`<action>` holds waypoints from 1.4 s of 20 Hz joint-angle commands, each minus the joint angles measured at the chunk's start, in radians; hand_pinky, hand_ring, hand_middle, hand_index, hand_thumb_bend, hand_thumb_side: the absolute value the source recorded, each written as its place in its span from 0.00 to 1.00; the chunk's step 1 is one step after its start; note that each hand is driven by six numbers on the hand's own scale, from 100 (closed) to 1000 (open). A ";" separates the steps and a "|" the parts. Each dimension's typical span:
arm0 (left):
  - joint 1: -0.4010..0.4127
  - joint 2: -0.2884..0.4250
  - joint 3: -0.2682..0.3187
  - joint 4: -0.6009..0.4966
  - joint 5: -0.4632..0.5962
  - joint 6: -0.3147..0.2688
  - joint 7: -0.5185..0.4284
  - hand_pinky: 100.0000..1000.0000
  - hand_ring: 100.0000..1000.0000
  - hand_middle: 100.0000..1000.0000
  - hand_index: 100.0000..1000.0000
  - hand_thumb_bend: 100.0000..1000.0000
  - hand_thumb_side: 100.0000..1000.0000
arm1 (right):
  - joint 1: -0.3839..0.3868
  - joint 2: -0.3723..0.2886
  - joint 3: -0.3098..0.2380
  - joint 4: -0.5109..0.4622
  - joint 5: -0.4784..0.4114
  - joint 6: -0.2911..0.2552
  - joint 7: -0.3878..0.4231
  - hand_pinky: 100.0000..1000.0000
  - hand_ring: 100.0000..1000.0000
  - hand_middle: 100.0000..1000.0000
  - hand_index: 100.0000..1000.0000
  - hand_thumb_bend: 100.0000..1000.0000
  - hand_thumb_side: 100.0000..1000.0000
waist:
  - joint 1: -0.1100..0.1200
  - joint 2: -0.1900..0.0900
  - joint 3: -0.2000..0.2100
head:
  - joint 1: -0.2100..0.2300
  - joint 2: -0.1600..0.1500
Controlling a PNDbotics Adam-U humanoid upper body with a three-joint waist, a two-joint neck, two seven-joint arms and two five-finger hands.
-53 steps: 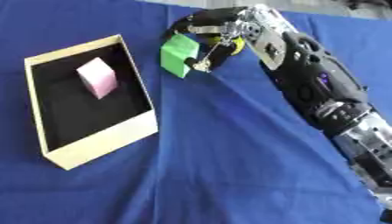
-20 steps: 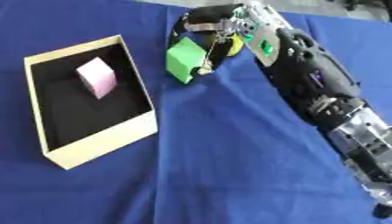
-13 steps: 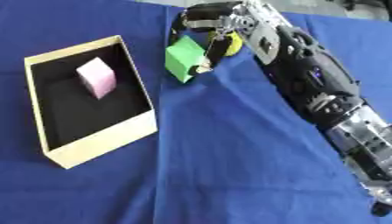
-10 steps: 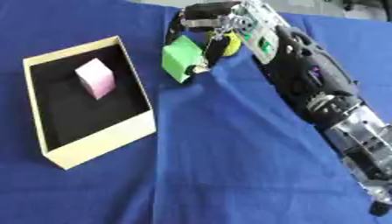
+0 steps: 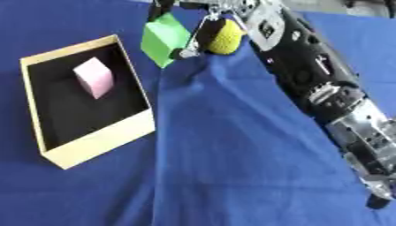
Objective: Pick up objects on the table and place them in the box.
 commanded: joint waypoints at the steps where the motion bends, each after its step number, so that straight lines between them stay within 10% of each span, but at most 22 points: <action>1: -0.017 0.009 0.000 -0.017 0.004 -0.008 0.005 0.68 0.83 0.76 0.79 0.10 0.58 | -0.032 -0.014 -0.012 -0.063 -0.058 -0.285 0.316 0.75 0.67 0.29 0.51 0.00 0.01 | 0.009 -0.030 -0.001 | -0.007 0.007; 10: -0.061 0.006 -0.005 -0.017 -0.002 -0.063 0.039 0.69 0.80 0.74 0.79 0.16 0.51 | -0.071 0.120 -0.037 -0.144 -0.050 -0.172 0.316 0.74 0.64 0.26 0.49 0.02 0.00 | 0.018 -0.048 0.016 | -0.036 0.032; 28: -0.063 0.012 -0.024 -0.017 -0.012 -0.103 0.042 0.70 0.79 0.73 0.79 0.17 0.49 | 0.019 0.387 -0.056 -0.126 0.315 -0.041 0.175 0.72 0.61 0.25 0.48 0.00 0.00 | 0.022 -0.067 0.037 | -0.069 0.047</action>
